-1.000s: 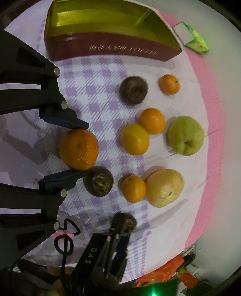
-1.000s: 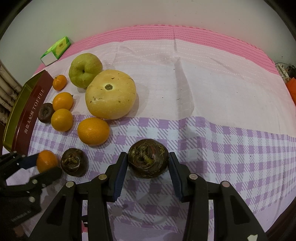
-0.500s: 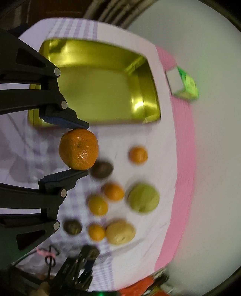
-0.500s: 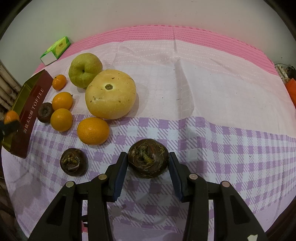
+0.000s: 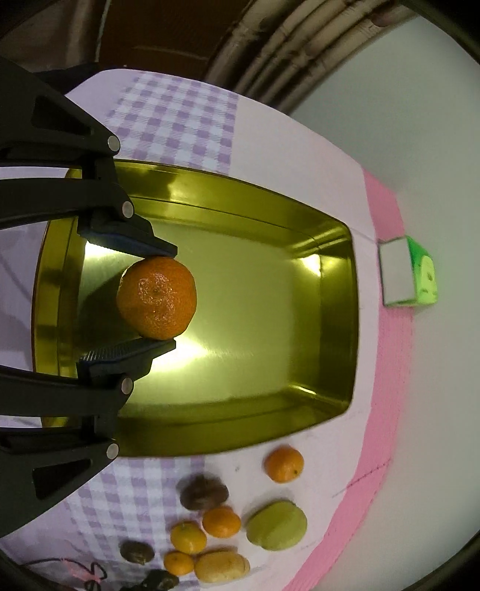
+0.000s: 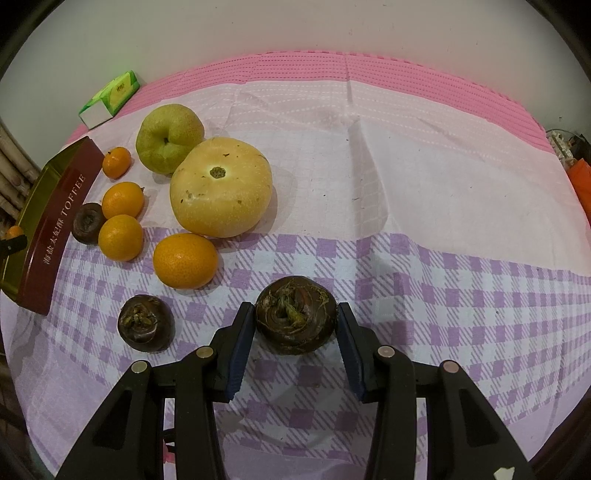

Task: Organize fruits
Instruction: 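Carry the mandarin into the gold tin tray and open left gripper, then carry the dark brown fruit into the tray and open right gripper, then grasp another dark brown fruit on the cloth with the right gripper, then grasp the large yellow pear with the left gripper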

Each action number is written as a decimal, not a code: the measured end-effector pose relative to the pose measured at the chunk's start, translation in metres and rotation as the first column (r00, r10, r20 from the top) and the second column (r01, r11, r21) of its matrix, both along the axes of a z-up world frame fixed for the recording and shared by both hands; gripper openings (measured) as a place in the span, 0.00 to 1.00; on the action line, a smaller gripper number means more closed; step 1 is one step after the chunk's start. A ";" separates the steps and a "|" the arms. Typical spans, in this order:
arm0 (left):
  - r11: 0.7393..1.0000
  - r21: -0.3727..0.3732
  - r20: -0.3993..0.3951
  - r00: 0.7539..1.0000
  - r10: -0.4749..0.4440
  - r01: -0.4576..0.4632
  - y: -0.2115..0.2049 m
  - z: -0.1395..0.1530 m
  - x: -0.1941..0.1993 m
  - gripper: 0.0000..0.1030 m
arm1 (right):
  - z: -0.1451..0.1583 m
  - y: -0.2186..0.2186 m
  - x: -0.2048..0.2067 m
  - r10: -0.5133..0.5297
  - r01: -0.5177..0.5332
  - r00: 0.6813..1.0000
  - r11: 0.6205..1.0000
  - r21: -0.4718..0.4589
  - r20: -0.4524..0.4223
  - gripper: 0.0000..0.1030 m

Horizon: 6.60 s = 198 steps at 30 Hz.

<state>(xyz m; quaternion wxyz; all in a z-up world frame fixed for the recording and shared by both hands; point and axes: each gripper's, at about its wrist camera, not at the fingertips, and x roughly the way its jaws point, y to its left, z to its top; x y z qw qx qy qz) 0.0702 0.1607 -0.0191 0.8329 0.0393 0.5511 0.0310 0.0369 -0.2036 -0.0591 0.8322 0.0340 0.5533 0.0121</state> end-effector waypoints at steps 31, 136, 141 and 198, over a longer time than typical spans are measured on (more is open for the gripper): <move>0.997 -0.058 -0.004 0.999 0.044 -0.044 0.016 0.002 -0.002 0.67 | 0.048 0.022 0.002 0.052 -0.050 0.995 0.998 -0.027 0.081 0.40; 0.962 -0.043 0.147 0.951 0.272 -0.268 0.096 0.043 -0.048 0.79 | 0.026 0.080 -0.017 0.213 -0.213 0.977 0.977 0.017 -0.010 0.48; 0.966 -0.033 0.139 0.956 0.260 -0.258 0.092 0.041 -0.046 0.79 | 0.019 0.084 -0.012 0.212 -0.212 0.977 0.977 0.026 -0.010 0.47; 0.877 -0.233 -0.002 0.901 -0.433 0.421 -0.279 0.010 0.044 0.79 | 0.006 -0.053 0.004 0.039 -0.038 0.999 0.998 -0.056 0.025 0.36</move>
